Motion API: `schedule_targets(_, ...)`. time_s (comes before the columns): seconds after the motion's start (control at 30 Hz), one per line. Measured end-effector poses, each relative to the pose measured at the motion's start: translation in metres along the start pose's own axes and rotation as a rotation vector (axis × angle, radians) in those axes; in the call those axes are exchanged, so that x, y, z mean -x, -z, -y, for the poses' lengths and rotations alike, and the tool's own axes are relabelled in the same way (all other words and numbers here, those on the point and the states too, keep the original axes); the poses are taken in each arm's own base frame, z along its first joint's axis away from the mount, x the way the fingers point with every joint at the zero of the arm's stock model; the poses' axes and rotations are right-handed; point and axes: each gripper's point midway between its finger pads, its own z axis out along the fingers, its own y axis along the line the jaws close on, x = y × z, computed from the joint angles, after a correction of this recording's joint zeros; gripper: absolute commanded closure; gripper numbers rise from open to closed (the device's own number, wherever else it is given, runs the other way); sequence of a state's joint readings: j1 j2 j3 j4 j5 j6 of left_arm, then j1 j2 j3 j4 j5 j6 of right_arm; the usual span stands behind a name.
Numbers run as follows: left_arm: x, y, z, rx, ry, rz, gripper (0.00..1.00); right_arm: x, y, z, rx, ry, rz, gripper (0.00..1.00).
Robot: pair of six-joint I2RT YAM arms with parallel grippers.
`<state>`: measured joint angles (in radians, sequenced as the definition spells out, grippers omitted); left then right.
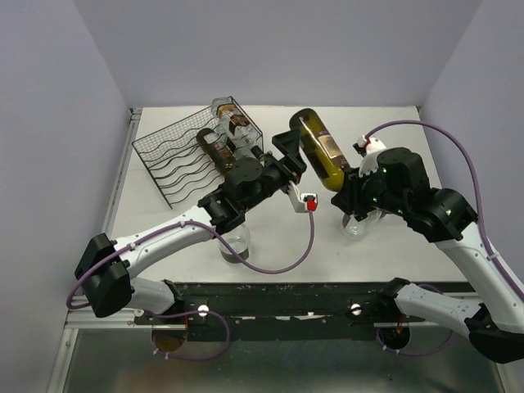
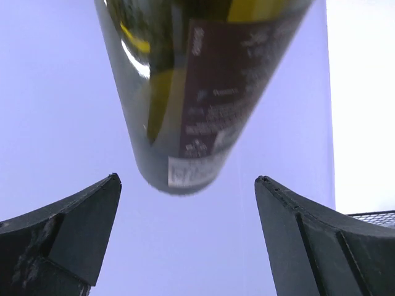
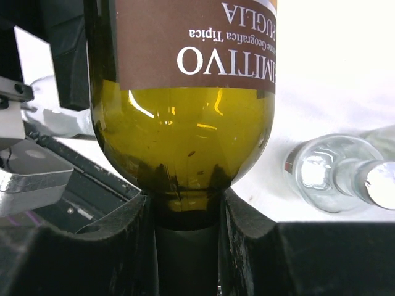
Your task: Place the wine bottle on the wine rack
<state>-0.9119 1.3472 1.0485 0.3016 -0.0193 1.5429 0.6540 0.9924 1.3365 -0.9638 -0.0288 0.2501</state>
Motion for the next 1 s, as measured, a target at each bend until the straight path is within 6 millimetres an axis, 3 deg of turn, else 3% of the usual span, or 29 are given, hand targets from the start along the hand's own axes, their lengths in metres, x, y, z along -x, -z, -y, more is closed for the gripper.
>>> schedule_targets(0.2, -0.006, 0.003, 0.013, -0.012, 0.038, -0.038, 0.01, 0.001, -0.001, 0.012, -0.068, -0.030, 0.024, 0.99)
schedule_targets(0.37, -0.016, 0.015, 0.008, 0.037, 0.174, -0.092, 0.01, 0.001, -0.013, 0.013, -0.076, -0.030, 0.023, 1.00)
schedule_targets(0.67, -0.037, 0.079, -0.070, 0.378, 0.619, -0.146, 0.01, -0.032, -0.063, 0.012, -0.046, -0.019, -0.114, 0.99)
schedule_targets(0.87, -0.065, 0.094, -0.053, 0.463, 0.809, -0.269, 0.01, -0.044, -0.088, 0.003, 0.017, -0.009, -0.171, 0.99)
schedule_targets(1.0, -0.118, 0.113, -0.027, 0.539, 1.050, -0.439, 0.01, -0.051, -0.104, -0.009, 0.099, -0.010, -0.192, 0.99)
